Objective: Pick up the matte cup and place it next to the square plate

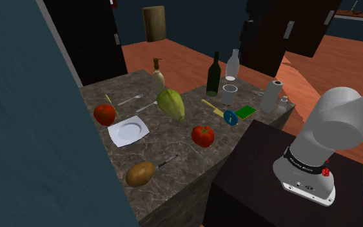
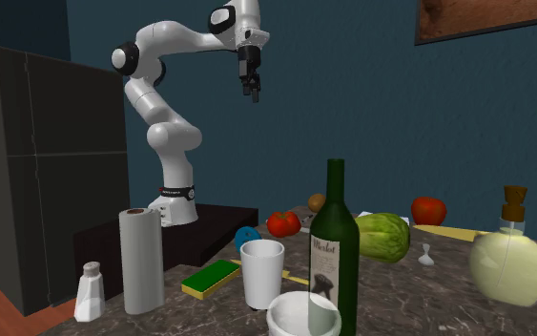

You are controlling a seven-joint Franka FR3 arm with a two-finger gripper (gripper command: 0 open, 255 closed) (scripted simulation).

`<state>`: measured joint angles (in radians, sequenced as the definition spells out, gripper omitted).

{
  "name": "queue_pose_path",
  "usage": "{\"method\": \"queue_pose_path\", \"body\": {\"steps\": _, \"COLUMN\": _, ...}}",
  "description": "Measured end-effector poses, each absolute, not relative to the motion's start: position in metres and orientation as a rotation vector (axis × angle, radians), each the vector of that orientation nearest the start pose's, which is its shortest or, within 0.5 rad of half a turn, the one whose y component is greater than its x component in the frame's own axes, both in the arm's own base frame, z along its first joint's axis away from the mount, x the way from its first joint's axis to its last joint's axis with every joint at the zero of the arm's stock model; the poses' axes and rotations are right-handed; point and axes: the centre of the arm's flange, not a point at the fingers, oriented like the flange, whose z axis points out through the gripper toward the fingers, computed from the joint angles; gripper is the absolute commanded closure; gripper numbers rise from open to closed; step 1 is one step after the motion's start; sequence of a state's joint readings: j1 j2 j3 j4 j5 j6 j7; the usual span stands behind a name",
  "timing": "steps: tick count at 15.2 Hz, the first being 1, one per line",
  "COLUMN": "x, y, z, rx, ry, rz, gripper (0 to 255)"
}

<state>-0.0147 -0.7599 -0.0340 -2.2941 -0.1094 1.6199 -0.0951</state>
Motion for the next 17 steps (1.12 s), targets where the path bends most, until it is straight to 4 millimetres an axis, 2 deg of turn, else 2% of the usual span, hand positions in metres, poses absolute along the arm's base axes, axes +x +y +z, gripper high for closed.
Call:
{"method": "queue_pose_path", "body": {"steps": 2, "x": 0.321, "y": -0.034, "z": 0.612, "rx": -3.23, "ry": -0.091, "rz": -0.127, "gripper": 0}}
{"method": "queue_pose_path", "body": {"steps": 5, "x": 0.334, "y": -0.052, "z": 0.587, "rx": -3.231, "ry": -0.095, "rz": -0.121, "gripper": 0}}
{"method": "queue_pose_path", "body": {"steps": 17, "x": 0.377, "y": -0.142, "z": 0.465, "rx": -3.235, "ry": -0.124, "rz": -0.1, "gripper": 0}}
